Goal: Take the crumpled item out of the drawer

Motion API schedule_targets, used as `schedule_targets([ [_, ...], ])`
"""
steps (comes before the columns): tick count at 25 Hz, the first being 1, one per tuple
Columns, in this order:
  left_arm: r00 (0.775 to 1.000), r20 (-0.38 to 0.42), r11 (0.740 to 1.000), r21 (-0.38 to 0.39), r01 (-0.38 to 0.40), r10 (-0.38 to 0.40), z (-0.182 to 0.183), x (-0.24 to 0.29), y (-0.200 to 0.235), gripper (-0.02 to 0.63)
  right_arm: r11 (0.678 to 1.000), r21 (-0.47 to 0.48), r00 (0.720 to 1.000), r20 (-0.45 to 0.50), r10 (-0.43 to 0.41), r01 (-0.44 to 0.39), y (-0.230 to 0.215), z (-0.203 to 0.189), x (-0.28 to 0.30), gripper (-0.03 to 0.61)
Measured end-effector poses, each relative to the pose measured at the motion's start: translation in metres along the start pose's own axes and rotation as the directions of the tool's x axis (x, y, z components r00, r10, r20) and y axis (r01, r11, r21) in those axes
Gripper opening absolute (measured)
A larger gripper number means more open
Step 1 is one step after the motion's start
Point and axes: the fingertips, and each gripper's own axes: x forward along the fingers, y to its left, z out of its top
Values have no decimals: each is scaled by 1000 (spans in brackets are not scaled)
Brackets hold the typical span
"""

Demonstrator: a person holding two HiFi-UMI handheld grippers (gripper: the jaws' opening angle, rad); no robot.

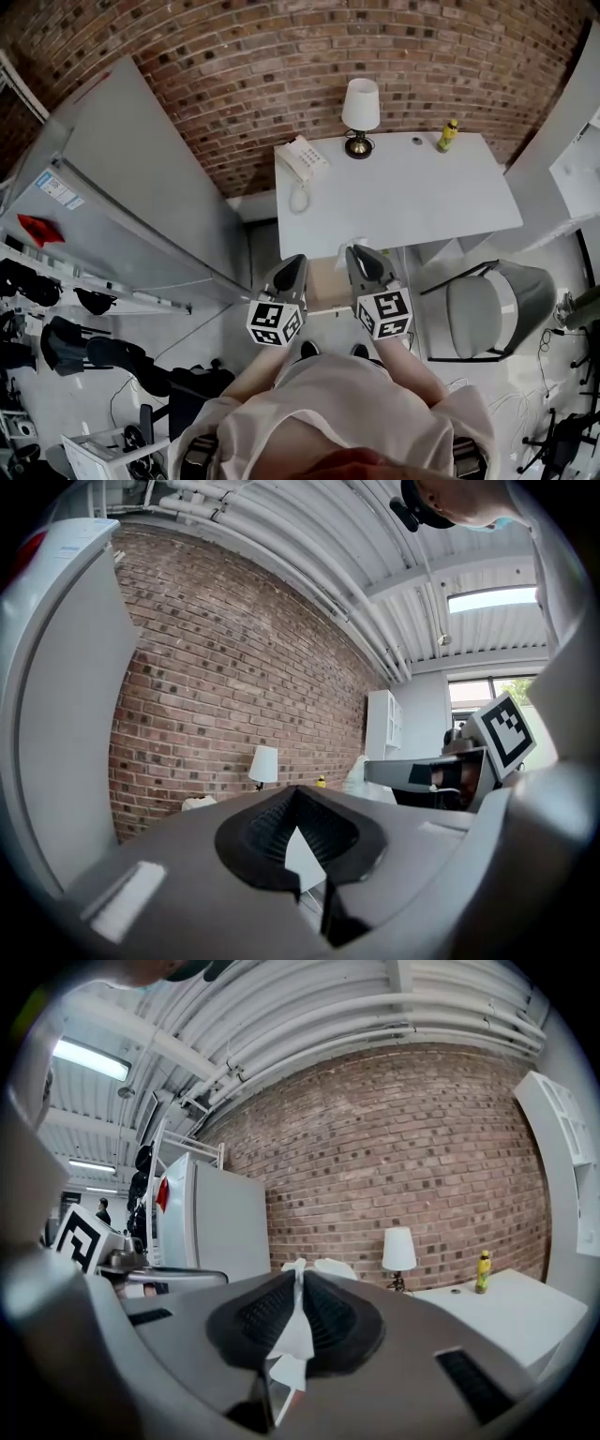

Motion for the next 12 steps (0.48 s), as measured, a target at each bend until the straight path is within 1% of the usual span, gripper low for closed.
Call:
schedule_targets([
  [6, 999, 44, 1000, 12, -24, 24, 20, 3, 7, 9, 1000, -22, 1000, 21, 15, -14, 0, 14, 6, 32],
  [12, 998, 49, 999, 26, -33, 31, 27, 5, 13, 9, 999, -39, 1000, 24, 14, -13, -1, 20, 12, 31],
])
